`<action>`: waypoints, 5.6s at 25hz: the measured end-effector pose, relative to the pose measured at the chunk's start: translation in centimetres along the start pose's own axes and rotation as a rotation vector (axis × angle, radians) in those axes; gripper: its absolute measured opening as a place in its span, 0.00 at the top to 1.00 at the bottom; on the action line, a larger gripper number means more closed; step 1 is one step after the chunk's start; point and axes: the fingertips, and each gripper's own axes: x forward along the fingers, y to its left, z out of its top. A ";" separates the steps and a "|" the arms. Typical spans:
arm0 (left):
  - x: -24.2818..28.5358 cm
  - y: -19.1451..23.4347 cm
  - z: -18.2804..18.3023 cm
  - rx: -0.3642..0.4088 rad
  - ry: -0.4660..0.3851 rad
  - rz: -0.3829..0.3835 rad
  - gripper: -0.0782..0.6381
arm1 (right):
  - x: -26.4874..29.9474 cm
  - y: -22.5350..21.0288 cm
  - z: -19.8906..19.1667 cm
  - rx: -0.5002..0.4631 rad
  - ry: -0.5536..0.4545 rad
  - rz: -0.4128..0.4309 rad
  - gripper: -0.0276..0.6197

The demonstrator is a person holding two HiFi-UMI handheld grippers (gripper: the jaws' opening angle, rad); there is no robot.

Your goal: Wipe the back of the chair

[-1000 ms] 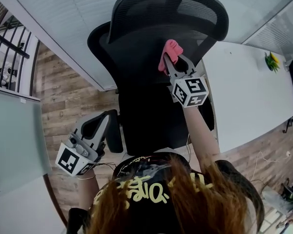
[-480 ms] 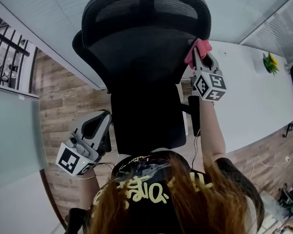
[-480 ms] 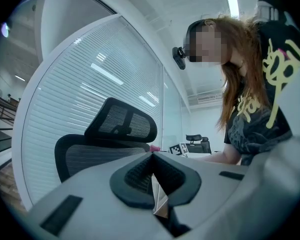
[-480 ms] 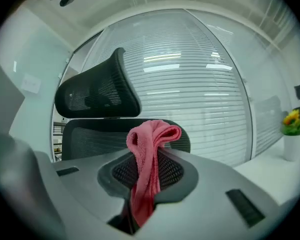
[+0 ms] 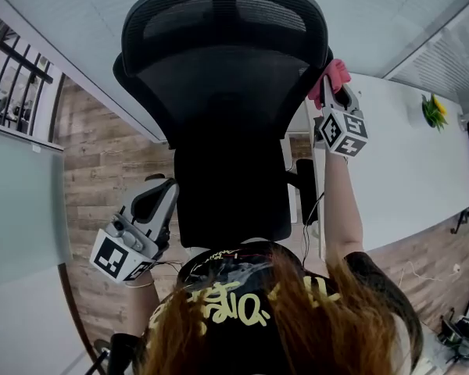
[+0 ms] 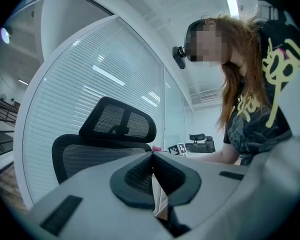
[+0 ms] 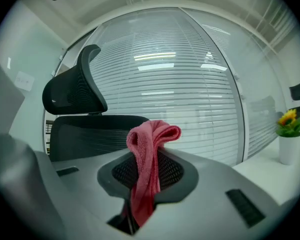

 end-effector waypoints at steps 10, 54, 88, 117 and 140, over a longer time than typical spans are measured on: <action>-0.5 0.0 0.0 0.002 0.005 0.045 0.90 | 1.8 0.5 -0.3 0.008 -0.009 -0.008 0.85; -7.5 6.8 0.0 -0.031 0.017 0.058 0.90 | 5.2 14.0 -0.4 -0.005 -0.035 0.021 0.85; -12.8 11.0 0.1 -0.039 0.017 0.065 0.90 | 7.1 28.1 -0.9 0.009 -0.038 0.170 0.85; -16.8 13.4 0.0 -0.056 0.008 0.112 0.90 | 7.8 41.8 -1.2 0.034 -0.042 0.334 0.85; -15.9 12.3 0.2 -0.042 0.045 0.089 0.90 | 5.3 49.0 -2.0 -0.016 -0.012 0.591 0.85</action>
